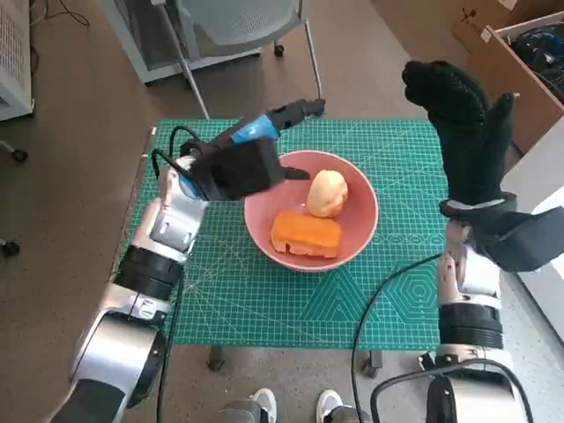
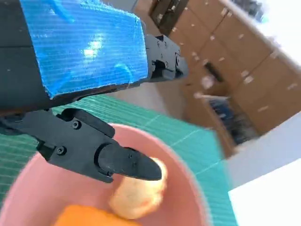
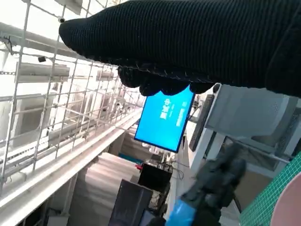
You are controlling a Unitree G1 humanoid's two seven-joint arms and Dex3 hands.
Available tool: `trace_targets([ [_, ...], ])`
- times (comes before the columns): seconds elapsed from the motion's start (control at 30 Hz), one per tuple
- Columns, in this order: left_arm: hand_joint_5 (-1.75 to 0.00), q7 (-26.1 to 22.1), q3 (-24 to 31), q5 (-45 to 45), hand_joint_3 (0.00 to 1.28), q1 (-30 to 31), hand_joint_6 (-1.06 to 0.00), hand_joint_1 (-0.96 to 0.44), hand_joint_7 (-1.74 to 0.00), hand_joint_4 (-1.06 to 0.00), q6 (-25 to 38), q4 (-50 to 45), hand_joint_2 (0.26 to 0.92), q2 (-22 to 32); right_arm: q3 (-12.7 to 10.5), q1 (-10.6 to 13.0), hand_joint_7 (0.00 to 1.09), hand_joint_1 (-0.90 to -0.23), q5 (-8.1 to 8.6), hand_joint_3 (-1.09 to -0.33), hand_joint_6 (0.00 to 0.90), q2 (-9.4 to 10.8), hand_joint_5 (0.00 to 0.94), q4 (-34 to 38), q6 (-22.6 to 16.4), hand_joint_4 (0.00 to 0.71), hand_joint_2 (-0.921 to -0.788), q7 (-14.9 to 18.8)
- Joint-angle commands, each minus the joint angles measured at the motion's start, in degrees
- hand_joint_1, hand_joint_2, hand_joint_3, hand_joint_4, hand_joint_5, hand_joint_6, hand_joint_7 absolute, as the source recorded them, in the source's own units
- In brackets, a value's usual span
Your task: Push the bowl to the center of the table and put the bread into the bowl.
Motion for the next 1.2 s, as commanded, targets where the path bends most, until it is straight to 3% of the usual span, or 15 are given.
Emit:
trace_targets([
  [0.03, 0.00, -1.2, 5.3, -6.6, 0.25, 2.3, -0.06, -0.82, -0.02, 0.00, -1.6, -1.9, 0.921, 0.3, 0.5, 0.2, 0.04, -0.692, -1.05, -0.822, 0.295, 0.2, 0.002, -0.2, 1.4, 0.219, -0.921, -0.7],
  [0.3, 0.00, -1.0, 14.9, -18.8, 0.32, 5.6, -0.06, -0.84, -0.02, 0.00, -5.3, -6.3, 0.921, -0.9, 1.0, -1.5, 0.04, -0.686, -1.72, -0.792, 0.299, 0.5, 0.003, 0.4, 1.9, 0.222, -0.921, -1.8],
  [0.5, 0.00, 1.4, 19.8, -26.8, 0.34, 8.9, -0.06, -0.78, -0.02, 0.00, -6.4, -15.6, 0.921, -4.3, 1.2, -3.7, 0.05, -0.679, -2.07, -0.774, 0.309, 0.7, 0.002, 0.3, 2.9, 0.222, -0.921, -2.3],
  [0.9, 0.00, 3.1, 20.7, -29.3, 0.15, 12.9, -0.11, -0.66, -0.07, 0.00, -8.9, -22.8, 0.916, -5.5, 1.7, -6.4, 0.05, -0.655, -2.47, -0.763, 0.317, 0.9, 0.007, 1.0, 2.5, 0.235, -0.921, -2.1],
  [1.2, 0.00, 3.0, 20.0, -29.5, 0.11, 14.2, -0.09, -0.64, -0.13, 0.00, -12.0, -23.4, 0.919, -6.3, 1.9, -6.6, 0.05, -0.662, -2.04, -0.756, 0.320, 1.2, 0.010, 1.3, 2.5, 0.247, -0.921, -1.5],
])
